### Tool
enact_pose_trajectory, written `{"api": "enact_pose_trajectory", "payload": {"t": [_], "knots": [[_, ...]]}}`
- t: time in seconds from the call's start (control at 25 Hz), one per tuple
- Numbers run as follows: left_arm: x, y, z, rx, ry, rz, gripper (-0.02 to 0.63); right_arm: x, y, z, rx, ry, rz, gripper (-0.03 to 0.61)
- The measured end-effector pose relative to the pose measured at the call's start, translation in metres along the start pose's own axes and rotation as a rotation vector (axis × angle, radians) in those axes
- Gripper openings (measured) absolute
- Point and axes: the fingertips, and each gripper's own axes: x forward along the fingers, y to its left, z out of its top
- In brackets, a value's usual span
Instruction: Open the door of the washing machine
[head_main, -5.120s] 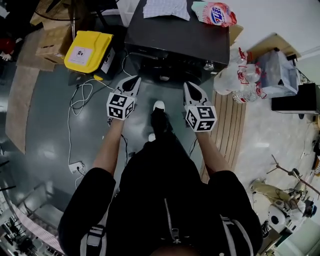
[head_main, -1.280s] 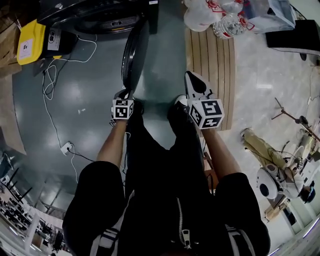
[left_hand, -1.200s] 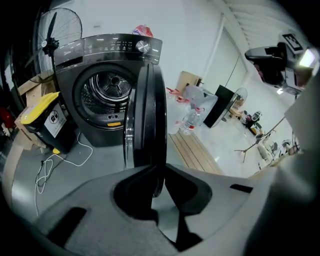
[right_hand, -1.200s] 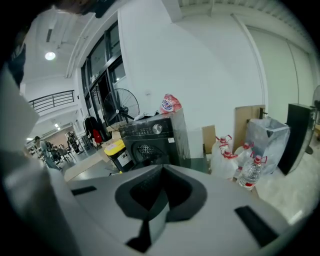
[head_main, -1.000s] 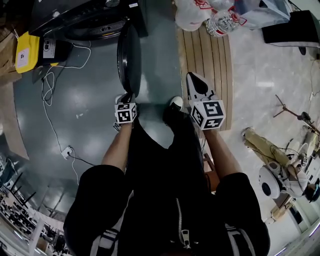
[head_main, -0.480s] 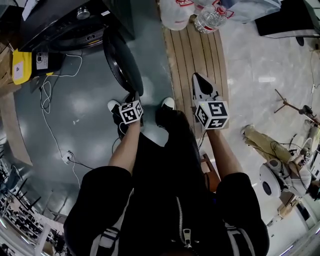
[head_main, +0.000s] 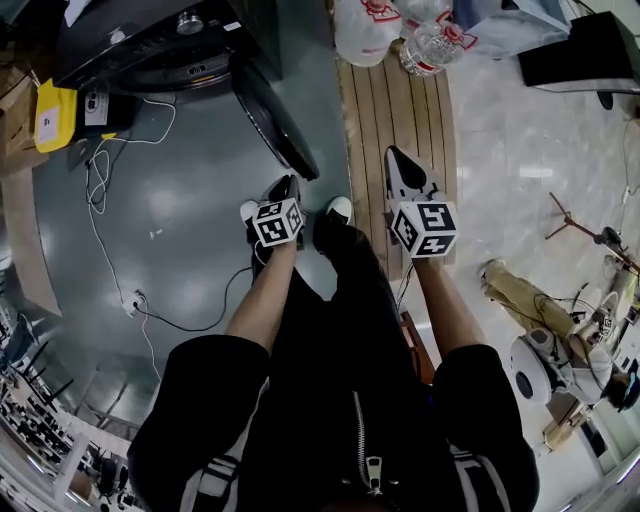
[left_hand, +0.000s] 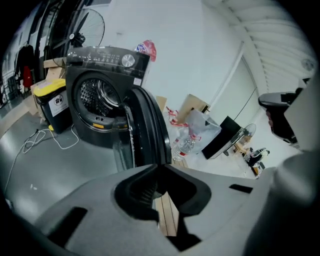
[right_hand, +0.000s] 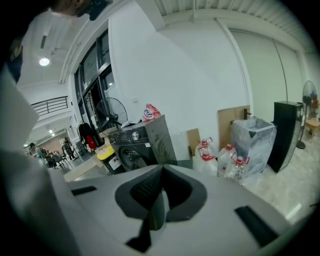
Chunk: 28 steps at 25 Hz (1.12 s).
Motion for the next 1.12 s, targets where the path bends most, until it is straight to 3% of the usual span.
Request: {"api": "enact_pose_trajectory", "payload": {"t": [0.12, 0.36, 0.76, 0.88, 1.12], "knots": [[-0.024, 0.014, 0.032, 0.044, -0.052, -0.007, 0.005, 0.016, 0.037, 0.015, -0.022, -0.014, 0.042, 0.005], [-0.082, 0.051, 0.115, 0.164, -0.152, -0.032, 0.005, 0.05, 0.122, 0.059, -0.068, -0.067, 0.121, 0.005], [-0.22, 0.104, 0.272, 0.387, -0.403, -0.072, 0.005, 0.084, 0.268, 0.127, -0.165, -0.16, 0.233, 0.005], [-0.259, 0.119, 0.313, 0.419, -0.476, -0.082, 0.005, 0.092, 0.304, 0.148, -0.2, -0.196, 0.256, 0.005], [-0.315, 0.153, 0.361, 0.444, -0.546, -0.107, 0.003, 0.097, 0.358, 0.184, -0.236, -0.25, 0.277, 0.003]]}}
